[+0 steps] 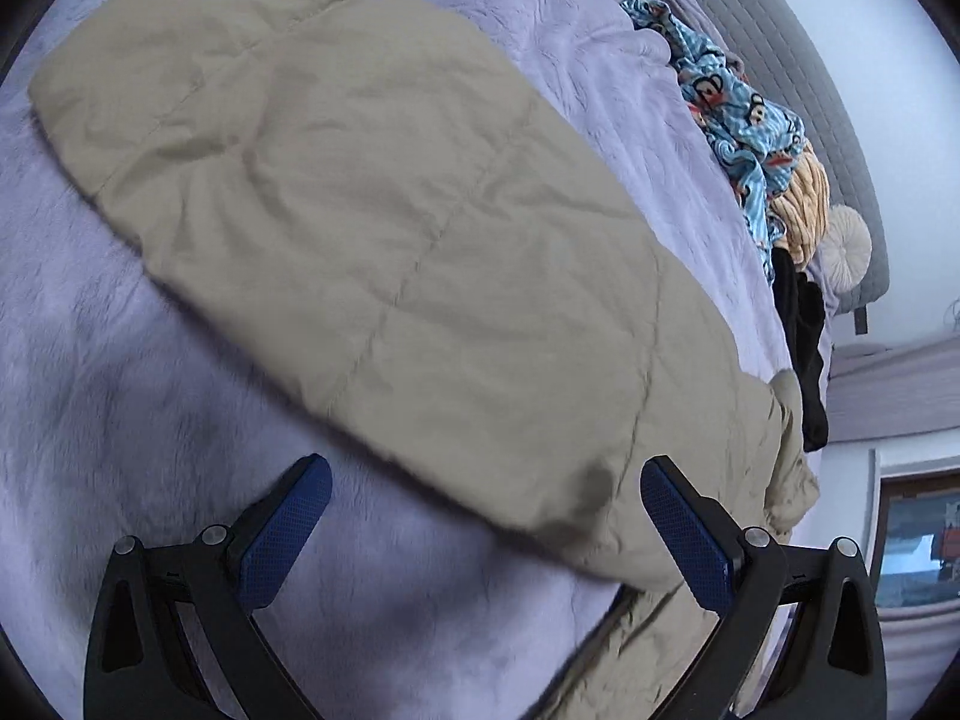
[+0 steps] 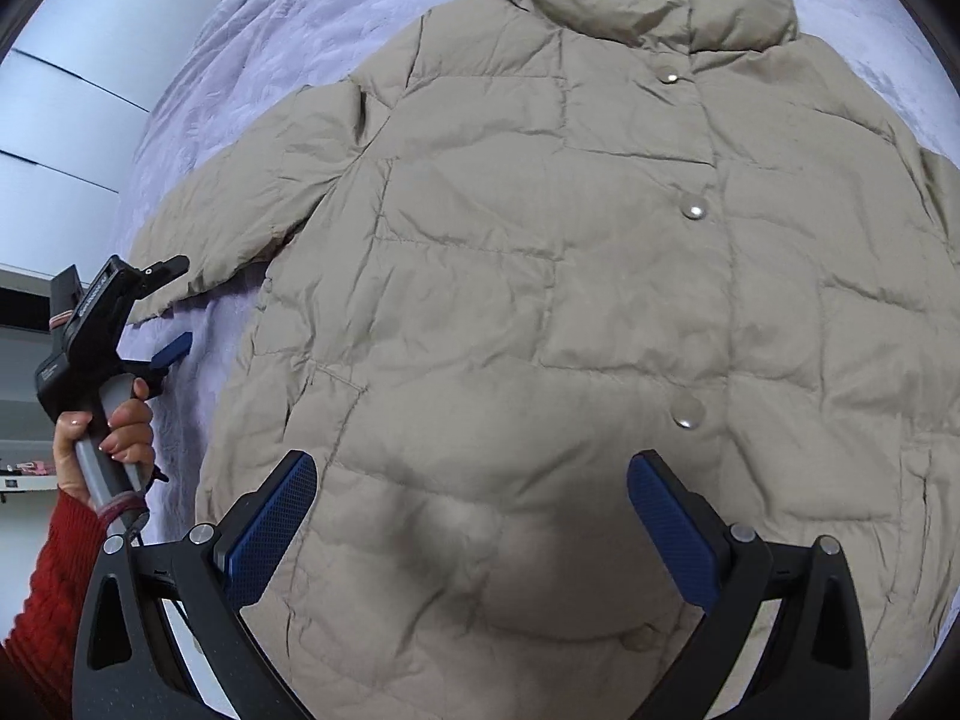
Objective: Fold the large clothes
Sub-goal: 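Grasp the beige jacket's sleeve with the right gripper and lift it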
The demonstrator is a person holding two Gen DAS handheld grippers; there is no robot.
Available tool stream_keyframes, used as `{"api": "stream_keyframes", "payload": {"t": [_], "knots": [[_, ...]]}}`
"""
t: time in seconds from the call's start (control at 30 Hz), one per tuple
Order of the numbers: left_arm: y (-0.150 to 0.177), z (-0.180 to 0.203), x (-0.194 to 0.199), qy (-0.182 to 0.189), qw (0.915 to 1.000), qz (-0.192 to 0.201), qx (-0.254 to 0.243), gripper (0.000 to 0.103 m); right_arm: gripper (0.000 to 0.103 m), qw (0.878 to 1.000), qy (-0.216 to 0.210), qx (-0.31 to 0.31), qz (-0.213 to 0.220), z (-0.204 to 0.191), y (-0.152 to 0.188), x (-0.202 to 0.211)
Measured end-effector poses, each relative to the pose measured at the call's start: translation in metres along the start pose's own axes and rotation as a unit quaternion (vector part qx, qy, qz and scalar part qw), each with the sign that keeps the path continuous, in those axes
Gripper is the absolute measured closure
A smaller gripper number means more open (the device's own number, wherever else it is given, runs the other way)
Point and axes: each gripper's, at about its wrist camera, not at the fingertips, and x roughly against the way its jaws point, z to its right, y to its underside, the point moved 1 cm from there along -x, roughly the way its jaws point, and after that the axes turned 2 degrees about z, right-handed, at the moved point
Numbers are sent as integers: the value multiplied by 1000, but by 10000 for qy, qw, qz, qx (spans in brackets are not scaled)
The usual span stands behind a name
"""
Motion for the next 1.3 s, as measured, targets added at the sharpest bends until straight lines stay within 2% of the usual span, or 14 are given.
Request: {"api": "stream_keyframes", "payload": {"t": [0.13, 0.23, 0.27, 0.33, 0.4, 0.5, 0.63, 0.7, 0.73, 0.77, 0.9, 1.07, 1.17, 1.3], "knots": [[-41, 8, -8, 17, 9991, 409, -135, 0, 0, 9994, -121, 108, 312, -13, -21, -11], [-65, 12, -11, -216, 9970, 715, -185, 0, 0, 9986, -231, 126, 448, -21, -39, -23], [-72, 13, -13, -381, 9956, 835, -203, 5, 0, 9983, -266, 123, 494, -24, -47, -28], [-81, 12, -16, -711, 9927, 944, -247, 37, 0, 9979, -326, 83, 557, -29, -58, -36], [-87, 9, -16, -528, 9944, 875, -270, 84, 0, 9970, -440, 0, 641, -34, -71, -42], [-91, 17, 3, -541, 9920, 1056, -429, 93, 0, 9954, -522, -32, 805, -43, -85, -45], [-84, 50, 43, -639, 9802, 1480, -1151, 93, 3, 9930, -590, -186, 1010, -57, -101, -53], [-78, 71, 64, -622, 9721, 1675, -1522, 93, 40, 9913, -851, -308, 951, -61, -107, -64], [-74, 84, 72, -619, 9667, 1779, -1733, 93, 77, 9913, -957, -370, 827, -64, -109, -75], [-69, 93, 81, -593, 9623, 1856, -1897, 93, 84, 9902, -1094, -468, 730, -65, -112, -86], [-41, 147, 99, -388, 9403, 2024, -2707, 93, 85, 9877, -1349, -472, 630, -78, -113, -116], [11, 230, 91, 134, 9117, 1880, -3651, 93, 85, 9889, -1442, -273, 247, -84, -115, -139], [53, 288, 76, 465, 8885, 1771, -4208, 93, 85, 9826, -1815, -388, 93, -66, -115, -123], [118, 346, 45, 743, 8622, 1438, -4801, 93, 85, 9781, -1928, -651, 424, -5, -92, -67]]}}
